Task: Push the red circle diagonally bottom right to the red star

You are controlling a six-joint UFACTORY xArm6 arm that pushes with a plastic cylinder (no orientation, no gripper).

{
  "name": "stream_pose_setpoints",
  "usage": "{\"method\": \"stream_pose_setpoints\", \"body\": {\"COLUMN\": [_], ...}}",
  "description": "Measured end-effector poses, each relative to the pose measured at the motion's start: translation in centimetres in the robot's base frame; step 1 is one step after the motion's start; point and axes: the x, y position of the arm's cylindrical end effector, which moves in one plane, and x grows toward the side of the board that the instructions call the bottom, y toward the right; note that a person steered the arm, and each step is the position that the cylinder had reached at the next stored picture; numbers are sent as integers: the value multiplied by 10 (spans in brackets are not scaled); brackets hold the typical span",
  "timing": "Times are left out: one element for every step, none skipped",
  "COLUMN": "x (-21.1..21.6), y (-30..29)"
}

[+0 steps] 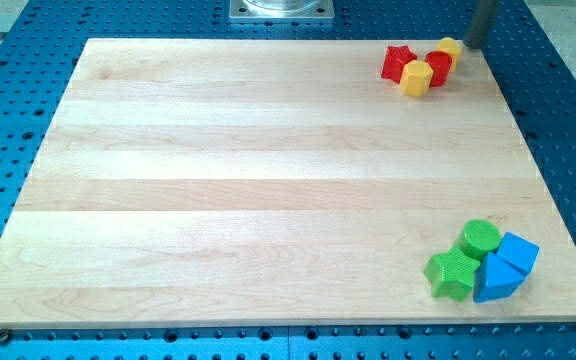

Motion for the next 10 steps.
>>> {"method": "stream_pose_setpoints", "body": {"x": [-2,-1,12,28,50,72,71,53,89,126], "y": [0,0,-6,-25,-50,-90,-98,-47,-54,-95]}}
